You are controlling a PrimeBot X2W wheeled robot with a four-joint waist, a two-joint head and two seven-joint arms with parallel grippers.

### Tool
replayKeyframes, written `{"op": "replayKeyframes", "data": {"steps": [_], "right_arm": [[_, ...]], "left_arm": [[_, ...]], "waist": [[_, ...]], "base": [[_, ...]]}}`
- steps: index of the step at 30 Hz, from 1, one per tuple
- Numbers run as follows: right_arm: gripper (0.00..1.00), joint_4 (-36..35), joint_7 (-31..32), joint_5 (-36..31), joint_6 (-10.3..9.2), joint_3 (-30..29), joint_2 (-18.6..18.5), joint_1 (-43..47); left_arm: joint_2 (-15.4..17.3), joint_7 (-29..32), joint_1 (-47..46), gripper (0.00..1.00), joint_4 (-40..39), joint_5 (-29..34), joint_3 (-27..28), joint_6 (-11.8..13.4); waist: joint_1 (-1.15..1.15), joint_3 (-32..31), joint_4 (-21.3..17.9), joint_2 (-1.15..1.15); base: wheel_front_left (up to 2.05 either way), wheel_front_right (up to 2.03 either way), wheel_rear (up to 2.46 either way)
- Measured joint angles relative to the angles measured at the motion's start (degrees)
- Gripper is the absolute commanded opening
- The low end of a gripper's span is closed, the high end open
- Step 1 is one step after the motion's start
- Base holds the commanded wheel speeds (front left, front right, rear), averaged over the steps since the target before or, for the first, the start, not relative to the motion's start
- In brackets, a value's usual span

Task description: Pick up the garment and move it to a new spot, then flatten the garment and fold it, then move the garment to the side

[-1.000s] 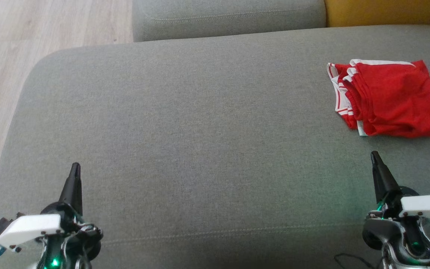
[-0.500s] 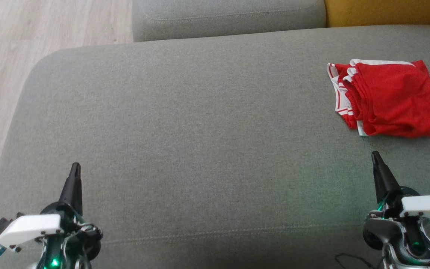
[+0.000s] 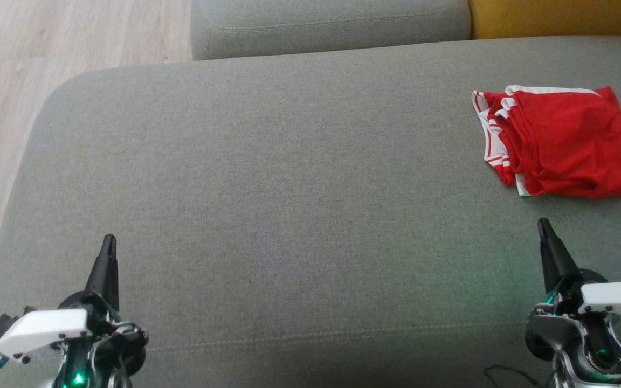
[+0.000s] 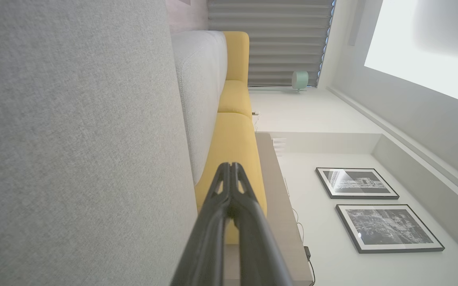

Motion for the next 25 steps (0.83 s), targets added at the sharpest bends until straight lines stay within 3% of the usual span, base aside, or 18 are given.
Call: {"op": "replayKeyframes", "data": {"steps": [25], "right_arm": [[0.00, 0.02, 0.42, -0.08, 0.00, -0.31, 0.12, 0.00]], "left_arm": [[-0.22, 0.16, -0.02, 0.00, 0.01, 0.42, 0.73, 0.00]], "waist": [[0.00, 0.00, 0.00, 0.00]], "base": [[0.00, 0.00, 0.00]]}}
